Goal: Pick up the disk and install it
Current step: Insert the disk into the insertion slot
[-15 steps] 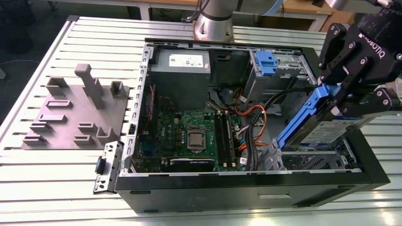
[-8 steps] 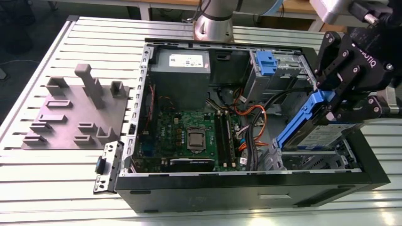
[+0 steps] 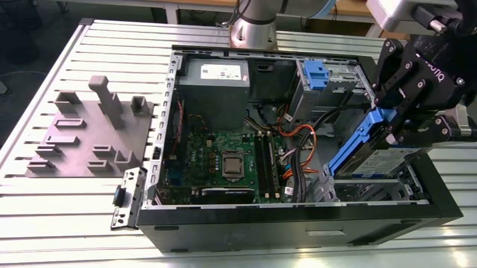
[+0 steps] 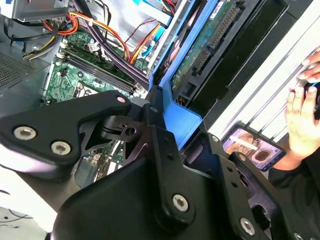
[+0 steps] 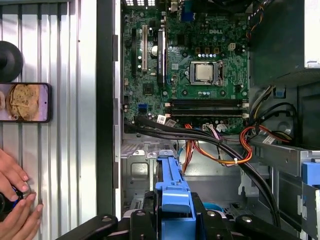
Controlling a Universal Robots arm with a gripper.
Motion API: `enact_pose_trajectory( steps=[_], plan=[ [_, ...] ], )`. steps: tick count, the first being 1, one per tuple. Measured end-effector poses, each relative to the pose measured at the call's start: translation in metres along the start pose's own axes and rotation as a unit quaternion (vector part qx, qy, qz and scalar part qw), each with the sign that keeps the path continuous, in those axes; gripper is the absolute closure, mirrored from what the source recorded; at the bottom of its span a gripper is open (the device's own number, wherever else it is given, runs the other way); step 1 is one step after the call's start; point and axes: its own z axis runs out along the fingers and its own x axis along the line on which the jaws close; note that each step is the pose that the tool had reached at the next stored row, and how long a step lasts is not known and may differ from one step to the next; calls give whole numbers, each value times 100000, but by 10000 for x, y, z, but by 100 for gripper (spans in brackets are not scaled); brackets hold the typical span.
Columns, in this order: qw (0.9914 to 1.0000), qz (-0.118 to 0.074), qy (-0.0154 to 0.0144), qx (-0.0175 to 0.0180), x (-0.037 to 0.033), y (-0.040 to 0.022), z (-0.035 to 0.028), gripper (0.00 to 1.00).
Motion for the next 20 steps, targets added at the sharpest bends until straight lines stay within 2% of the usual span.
enact_pose_trajectory(
  steps=[4, 5, 13, 14, 15, 18, 19, 20],
  plan=[
    [100000, -1, -3, 3, 0, 0, 15, 62],
    [100000, -2, -1, 1, 1, 0, 33, 56],
    [100000, 0, -1, 1, 3, -1, 179, 57],
    [100000, -2, 1, 0, 3, -1, 197, 64],
    [100000, -1, 0, 1, 3, -1, 216, 64],
    [100000, 1, 9, 0, 4, -1, 268, 81],
    [100000, -1, 2, 3, 4, -1, 287, 81],
    [100000, -1, 0, 1, 4, -2, 305, 87]
  ],
)
